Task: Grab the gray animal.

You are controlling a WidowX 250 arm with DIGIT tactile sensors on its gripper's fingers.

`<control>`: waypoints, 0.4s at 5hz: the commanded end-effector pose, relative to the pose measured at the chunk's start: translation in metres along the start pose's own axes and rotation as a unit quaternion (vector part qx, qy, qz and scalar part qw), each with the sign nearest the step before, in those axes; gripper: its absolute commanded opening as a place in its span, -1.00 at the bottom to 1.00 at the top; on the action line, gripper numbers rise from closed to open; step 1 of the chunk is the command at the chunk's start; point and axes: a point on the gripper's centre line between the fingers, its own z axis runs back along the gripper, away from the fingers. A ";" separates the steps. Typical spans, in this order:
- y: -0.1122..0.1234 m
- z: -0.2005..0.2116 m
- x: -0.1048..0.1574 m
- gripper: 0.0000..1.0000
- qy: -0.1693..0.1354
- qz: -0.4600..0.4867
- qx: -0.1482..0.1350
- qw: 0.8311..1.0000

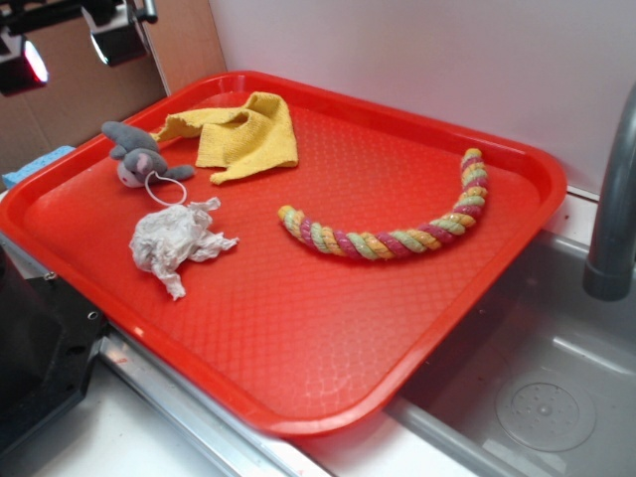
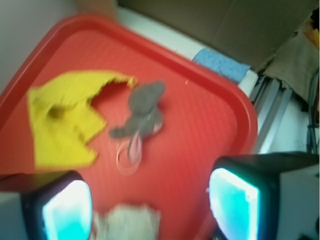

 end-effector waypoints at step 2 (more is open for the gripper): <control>0.003 -0.062 0.035 1.00 -0.070 0.075 0.012 0.995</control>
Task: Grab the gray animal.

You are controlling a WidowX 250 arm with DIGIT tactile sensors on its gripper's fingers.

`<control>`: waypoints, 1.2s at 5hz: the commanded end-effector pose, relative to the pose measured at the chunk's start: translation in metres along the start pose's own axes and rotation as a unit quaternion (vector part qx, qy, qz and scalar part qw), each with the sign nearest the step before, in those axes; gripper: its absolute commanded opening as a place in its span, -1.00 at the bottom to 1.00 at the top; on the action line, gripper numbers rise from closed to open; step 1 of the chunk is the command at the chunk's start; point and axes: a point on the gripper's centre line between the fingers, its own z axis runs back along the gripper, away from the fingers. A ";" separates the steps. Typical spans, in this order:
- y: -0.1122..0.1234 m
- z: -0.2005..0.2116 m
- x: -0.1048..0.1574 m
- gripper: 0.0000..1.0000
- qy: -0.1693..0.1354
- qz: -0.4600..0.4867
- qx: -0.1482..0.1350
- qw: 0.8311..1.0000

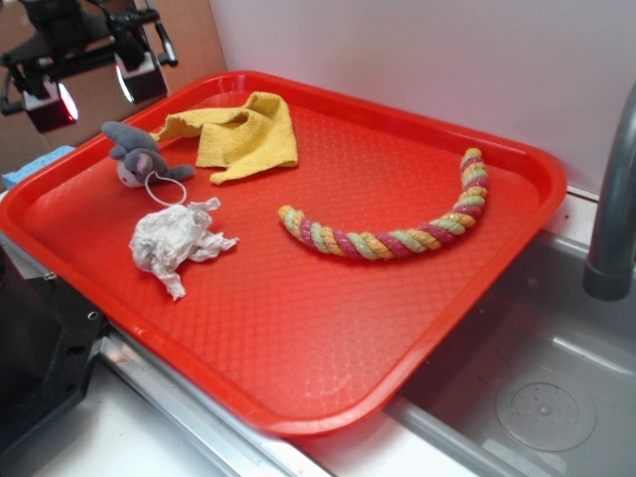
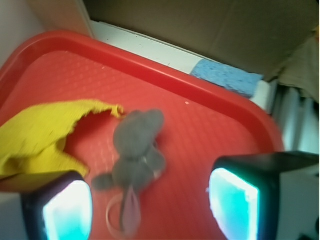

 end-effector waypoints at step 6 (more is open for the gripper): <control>-0.022 -0.019 0.014 -1.00 -0.008 -0.020 0.001 1.000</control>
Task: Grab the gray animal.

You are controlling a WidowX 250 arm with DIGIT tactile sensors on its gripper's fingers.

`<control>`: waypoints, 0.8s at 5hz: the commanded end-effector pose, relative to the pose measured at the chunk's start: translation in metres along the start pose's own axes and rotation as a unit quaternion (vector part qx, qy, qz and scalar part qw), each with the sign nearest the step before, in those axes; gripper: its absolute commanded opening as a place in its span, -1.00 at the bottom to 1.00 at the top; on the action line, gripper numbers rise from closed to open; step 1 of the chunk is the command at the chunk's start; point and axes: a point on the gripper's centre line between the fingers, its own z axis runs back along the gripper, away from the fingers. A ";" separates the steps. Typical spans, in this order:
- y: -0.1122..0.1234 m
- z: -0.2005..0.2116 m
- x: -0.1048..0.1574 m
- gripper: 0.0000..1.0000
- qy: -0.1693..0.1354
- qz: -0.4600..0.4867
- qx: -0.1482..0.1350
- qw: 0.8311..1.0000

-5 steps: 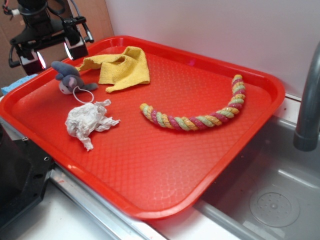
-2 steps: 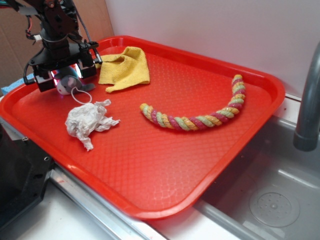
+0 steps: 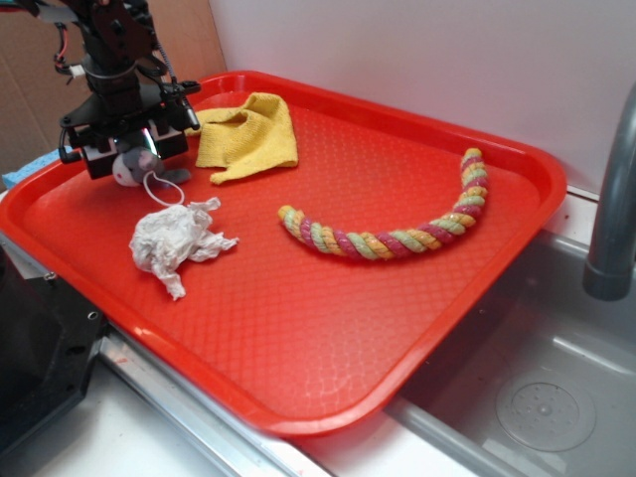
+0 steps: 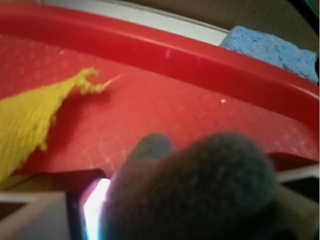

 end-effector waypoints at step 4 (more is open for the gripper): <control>-0.036 0.177 -0.065 -1.00 0.142 -0.472 -0.150 0.857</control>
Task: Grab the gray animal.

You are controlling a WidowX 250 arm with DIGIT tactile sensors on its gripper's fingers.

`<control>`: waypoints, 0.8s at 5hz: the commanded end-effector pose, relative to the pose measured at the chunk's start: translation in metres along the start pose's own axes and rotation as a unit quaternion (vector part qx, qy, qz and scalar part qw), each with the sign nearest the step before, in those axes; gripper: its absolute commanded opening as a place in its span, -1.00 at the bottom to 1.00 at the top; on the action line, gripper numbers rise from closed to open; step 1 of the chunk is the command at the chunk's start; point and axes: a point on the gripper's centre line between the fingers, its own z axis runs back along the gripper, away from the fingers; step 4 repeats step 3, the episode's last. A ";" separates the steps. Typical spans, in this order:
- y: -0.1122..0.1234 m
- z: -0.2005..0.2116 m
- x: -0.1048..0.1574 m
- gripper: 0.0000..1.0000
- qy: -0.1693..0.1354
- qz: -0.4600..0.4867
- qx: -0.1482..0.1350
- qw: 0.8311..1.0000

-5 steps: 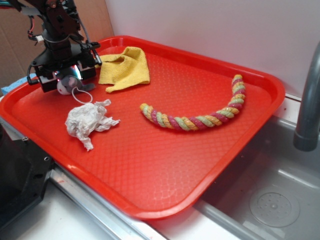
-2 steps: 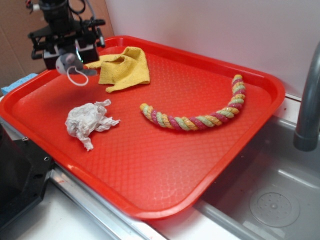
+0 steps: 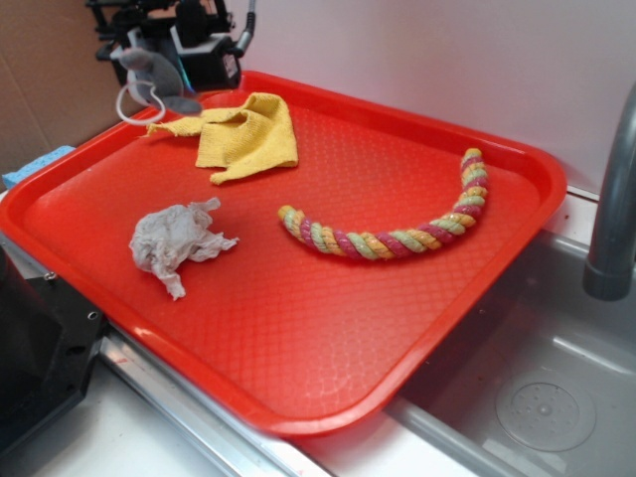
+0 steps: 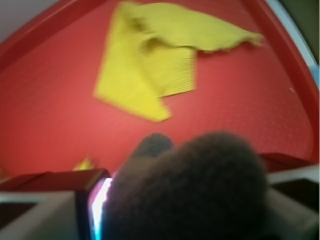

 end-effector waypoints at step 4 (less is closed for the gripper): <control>0.001 0.070 -0.005 -1.00 -0.032 -0.096 -0.012 0.995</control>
